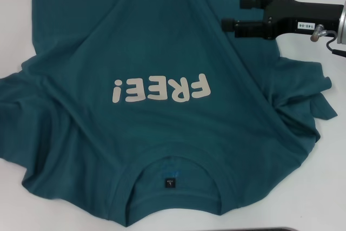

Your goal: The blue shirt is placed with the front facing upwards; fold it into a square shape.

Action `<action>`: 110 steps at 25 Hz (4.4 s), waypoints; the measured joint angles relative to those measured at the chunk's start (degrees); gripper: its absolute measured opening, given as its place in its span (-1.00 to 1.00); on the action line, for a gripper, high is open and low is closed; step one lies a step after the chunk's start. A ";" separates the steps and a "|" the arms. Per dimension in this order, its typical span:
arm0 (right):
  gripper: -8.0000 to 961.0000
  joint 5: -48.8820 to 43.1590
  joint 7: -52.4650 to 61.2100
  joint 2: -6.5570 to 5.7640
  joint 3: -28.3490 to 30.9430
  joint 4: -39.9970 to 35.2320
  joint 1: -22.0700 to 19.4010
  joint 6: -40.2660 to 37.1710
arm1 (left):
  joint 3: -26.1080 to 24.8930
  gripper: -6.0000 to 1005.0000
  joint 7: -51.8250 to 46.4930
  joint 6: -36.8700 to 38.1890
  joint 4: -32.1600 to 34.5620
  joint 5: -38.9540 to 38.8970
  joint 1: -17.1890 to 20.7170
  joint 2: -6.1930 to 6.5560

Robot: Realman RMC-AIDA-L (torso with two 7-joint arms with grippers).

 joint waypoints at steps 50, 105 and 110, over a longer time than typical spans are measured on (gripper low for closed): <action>0.93 1.05 -0.81 0.09 -0.31 1.92 -0.05 -0.10 | -1.21 -0.76 -0.06 13.50 2.83 -3.75 -5.85 -1.58; 0.92 1.15 -1.41 0.00 0.00 1.90 -0.08 0.30 | -0.86 0.73 -2.34 7.79 0.24 -3.37 -2.47 -3.47; 0.92 1.14 -1.41 0.00 0.00 1.90 -0.24 0.25 | 1.47 0.68 -4.96 4.12 0.51 -2.87 -2.95 -3.49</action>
